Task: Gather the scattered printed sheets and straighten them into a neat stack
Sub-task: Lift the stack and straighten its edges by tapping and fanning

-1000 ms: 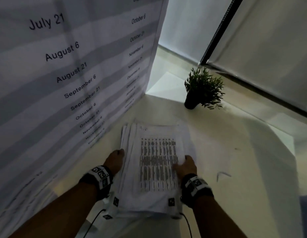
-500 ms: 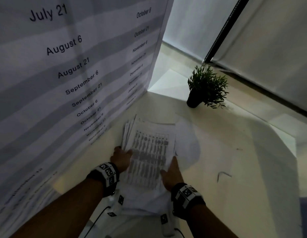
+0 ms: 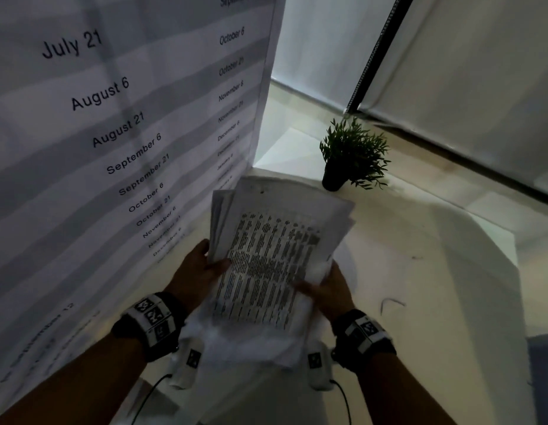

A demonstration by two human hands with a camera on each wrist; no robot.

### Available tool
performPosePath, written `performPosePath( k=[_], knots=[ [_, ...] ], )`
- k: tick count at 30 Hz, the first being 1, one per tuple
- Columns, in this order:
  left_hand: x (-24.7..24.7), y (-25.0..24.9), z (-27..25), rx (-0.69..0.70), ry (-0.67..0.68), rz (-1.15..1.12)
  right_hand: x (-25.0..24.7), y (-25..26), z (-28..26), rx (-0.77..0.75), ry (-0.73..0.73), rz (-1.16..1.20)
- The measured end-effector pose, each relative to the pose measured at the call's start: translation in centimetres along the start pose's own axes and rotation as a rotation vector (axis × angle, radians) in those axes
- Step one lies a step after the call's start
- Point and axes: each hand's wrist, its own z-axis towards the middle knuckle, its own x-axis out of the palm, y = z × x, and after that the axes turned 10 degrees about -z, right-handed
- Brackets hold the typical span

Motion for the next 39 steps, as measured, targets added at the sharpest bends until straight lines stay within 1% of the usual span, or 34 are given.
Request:
performPosePath(
  k=[2, 5, 6, 8, 9, 10, 12, 15, 18, 21, 23, 25, 26, 27, 31, 33, 35, 37, 39],
  knots=[
    [0.8, -2.5, -0.7, 0.045, 0.067, -0.095, -2.5, 2.1, -1.6, -0.053, -0.044, 0.044],
    [3.4, -5.8, -1.4, 0.175, 0.103, -0.153, -6.1, 4.6, -4.1, -0.184, -0.21, 0.086],
    [4.8, -6.7, -1.6, 0.238, 0.108, -0.143, -7.5, 5.1, -5.1, -0.226, -0.271, 0.099],
    [6.6, -7.6, -2.0, 0.37, 0.111, -0.08, -8.7, 5.8, -6.7, -0.278, -0.347, 0.118],
    [7.4, -7.5, -2.1, 0.424, 0.131, -0.038, -9.1, 5.8, -7.5, -0.296, -0.378, 0.114],
    [8.2, -7.2, -2.1, 0.444, 0.162, -0.006, -9.5, 5.4, -8.1, -0.295, -0.402, 0.108],
    [9.8, -6.2, -2.2, 0.393, 0.223, 0.021, -9.9, 4.2, -9.1, -0.256, -0.453, 0.087],
    [12.0, -4.0, -2.1, 0.305, 0.262, 0.053, -10.0, 2.4, -9.5, -0.188, -0.543, 0.105],
    [13.7, -3.2, -1.7, 0.287, 0.26, 0.055, -10.1, 2.1, -9.8, -0.176, -0.62, 0.142],
    [14.5, -3.8, -1.6, 0.293, 0.257, -0.004, -10.9, 2.1, -10.6, -0.185, -0.641, 0.219],
    [14.5, -3.7, -1.9, 0.301, 0.294, -0.004, -11.5, 1.9, -11.6, -0.196, -0.649, 0.225],
    [14.3, -3.4, -2.3, 0.282, 0.353, 0.027, -11.9, 1.7, -12.2, -0.181, -0.66, 0.179],
    [14.2, -3.4, -2.6, 0.269, 0.359, 0.044, -12.0, 1.7, -12.5, -0.177, -0.672, 0.166],
    [14.2, -3.6, -2.9, 0.278, 0.355, 0.043, -12.0, 2.1, -12.7, -0.194, -0.687, 0.172],
    [14.6, -5.9, -3.8, 0.426, 0.319, -0.023, -12.1, 4.5, -13.3, -0.32, -0.803, 0.274],
    [15.1, -6.8, -4.0, 0.478, 0.289, -0.064, -12.0, 5.7, -13.4, -0.373, -0.852, 0.28],
    [15.4, -7.3, -4.0, 0.476, 0.258, -0.082, -11.9, 6.5, -13.2, -0.399, -0.859, 0.211],
    [15.6, -7.8, -4.0, 0.407, 0.249, -0.178, -11.8, 6.7, -13.1, -0.407, -0.863, 0.136],
    [16.0, -8.1, -4.1, 0.378, 0.261, -0.26, -11.9, 6.6, -13.3, -0.406, -0.903, 0.138]
  ],
)
